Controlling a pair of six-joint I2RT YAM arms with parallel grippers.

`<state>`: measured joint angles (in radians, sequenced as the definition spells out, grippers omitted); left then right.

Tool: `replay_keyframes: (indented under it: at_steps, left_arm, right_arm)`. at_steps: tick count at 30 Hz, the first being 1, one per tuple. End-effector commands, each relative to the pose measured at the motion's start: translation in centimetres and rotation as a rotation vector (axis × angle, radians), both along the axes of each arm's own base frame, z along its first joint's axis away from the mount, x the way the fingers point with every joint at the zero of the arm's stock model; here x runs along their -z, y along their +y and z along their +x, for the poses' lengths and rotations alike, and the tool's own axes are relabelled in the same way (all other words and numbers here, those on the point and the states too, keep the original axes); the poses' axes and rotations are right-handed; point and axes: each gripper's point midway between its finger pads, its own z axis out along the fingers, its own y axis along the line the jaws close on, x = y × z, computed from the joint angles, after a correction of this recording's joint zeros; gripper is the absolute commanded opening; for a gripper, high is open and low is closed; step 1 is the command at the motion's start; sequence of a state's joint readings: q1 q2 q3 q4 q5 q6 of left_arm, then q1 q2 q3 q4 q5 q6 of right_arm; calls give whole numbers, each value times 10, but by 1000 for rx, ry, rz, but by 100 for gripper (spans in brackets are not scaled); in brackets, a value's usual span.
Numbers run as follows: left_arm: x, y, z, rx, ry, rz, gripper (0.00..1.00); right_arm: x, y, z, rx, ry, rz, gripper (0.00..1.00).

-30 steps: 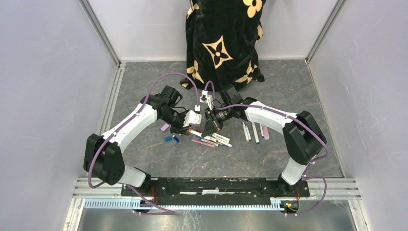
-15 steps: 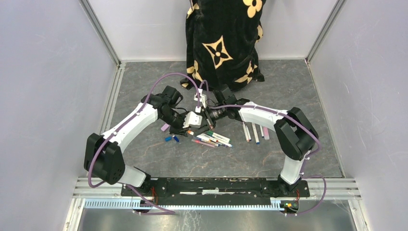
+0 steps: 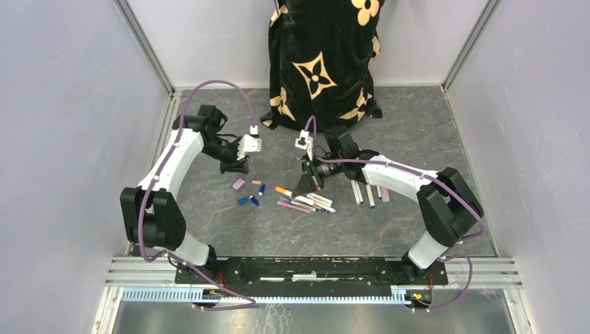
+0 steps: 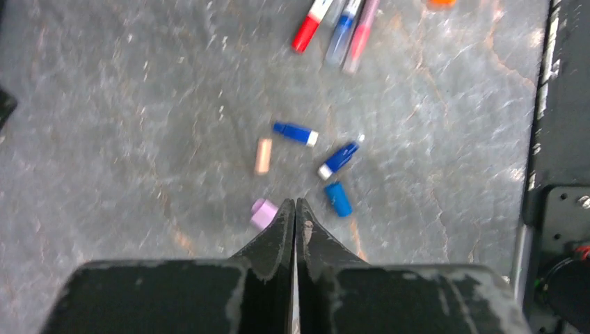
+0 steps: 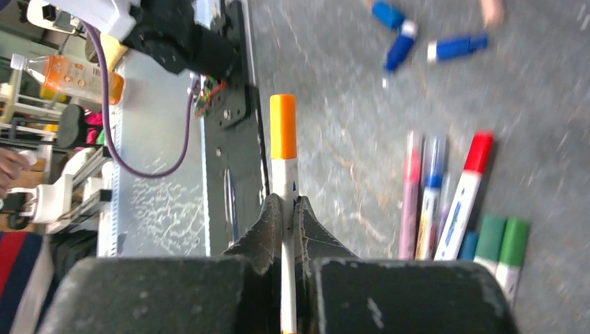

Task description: Open the pen caps

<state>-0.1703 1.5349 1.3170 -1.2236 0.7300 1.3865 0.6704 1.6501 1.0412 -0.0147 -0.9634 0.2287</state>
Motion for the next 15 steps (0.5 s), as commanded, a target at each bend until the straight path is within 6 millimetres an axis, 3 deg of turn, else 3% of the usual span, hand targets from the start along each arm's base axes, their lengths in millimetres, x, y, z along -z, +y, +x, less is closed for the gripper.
replay_keyframes:
  at_steps: [1,4,7,10,15]
  left_arm:
    - [-8,19,13,18,-86,46,2]
    - [-14,13,14,17,-91,13,2]
    - [-16,-6,-5,70,-55,-54,7]
    - [-2,-35,-37,140,-21,-37,31]
    - [8,-64,-53,191,-135,-23,65]
  right_arm:
    - [20,-24,-28,-39,97,-82,0]
    - [19,-26,-29,-31,100,-86,0]
    - [9,-18,-21,-6,100,-58,0]
    - [1,-6,-9,21,122,-44,0]
    - [-6,12,-6,-5,149,-31,0]
